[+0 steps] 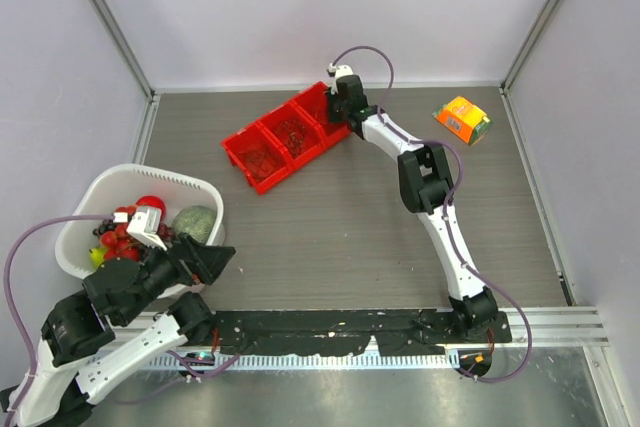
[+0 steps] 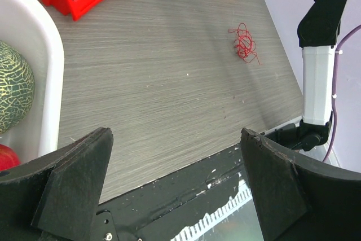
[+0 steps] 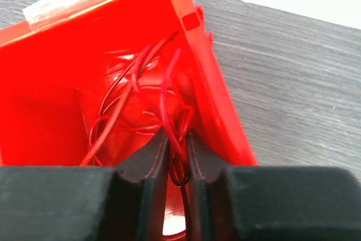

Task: Untangle the cables

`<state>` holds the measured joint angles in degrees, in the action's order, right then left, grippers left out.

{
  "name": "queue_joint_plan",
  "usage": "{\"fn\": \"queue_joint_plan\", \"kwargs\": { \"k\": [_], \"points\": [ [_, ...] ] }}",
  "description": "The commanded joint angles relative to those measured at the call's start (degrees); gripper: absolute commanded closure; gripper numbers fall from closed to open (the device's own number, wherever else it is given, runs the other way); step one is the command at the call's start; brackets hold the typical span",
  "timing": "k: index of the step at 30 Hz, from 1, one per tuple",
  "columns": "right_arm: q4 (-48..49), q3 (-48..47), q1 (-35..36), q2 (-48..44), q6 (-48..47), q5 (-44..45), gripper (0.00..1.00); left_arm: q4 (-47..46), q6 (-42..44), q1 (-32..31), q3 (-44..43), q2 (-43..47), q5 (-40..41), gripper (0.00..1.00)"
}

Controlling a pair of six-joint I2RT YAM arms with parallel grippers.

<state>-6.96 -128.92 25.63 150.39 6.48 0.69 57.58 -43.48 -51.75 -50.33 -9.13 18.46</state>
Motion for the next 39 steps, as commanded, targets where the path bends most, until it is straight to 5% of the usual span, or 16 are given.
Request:
{"fn": "queue_joint_plan", "kwargs": {
  "k": [1, 7, 12, 18, 22, 29, 35, 39],
  "points": [
    [-3.73, -0.36, 0.74, -5.45, 3.28, -0.86, 0.72, -0.98, 0.15, -0.11, -0.39, -1.68, 0.70, 0.00],
    [-12.87, -3.25, 0.91, -11.17, 4.59, 7.73, 0.35, -1.16, 0.51, -0.11, -0.39, -2.91, 0.00, 0.00],
    [-23.69, -9.41, 0.91, -13.00, 4.15, 12.40, 0.27, -0.98, 0.33, -0.11, -0.39, -3.00, -0.09, 0.00],
    [-32.58, -4.60, 0.74, -21.61, 6.69, 21.18, 0.22, -0.89, -0.28, -0.11, -0.30, -3.09, -0.44, 0.00],
    [-32.85, 17.88, -2.06, -36.37, 16.68, 30.25, 0.21, -1.85, -0.72, -0.11, 0.23, -4.05, -1.32, 0.00],
    [-18.80, 67.69, -18.92, -67.29, 30.34, 12.25, 0.27, -11.51, -0.29, -0.11, 4.70, -8.53, -7.02, 0.00],
    [-13.00, 84.44, -20.36, -74.98, 29.48, 0.39, 0.36, -21.70, -1.25, -0.20, 8.92, -16.88, -14.31, 0.00],
    [-7.37, 88.14, -13.08, -71.21, 22.72, -10.17, 0.41, -28.82, -2.83, -0.20, 12.00, -21.45, -17.75, 0.05]
  ]
}}
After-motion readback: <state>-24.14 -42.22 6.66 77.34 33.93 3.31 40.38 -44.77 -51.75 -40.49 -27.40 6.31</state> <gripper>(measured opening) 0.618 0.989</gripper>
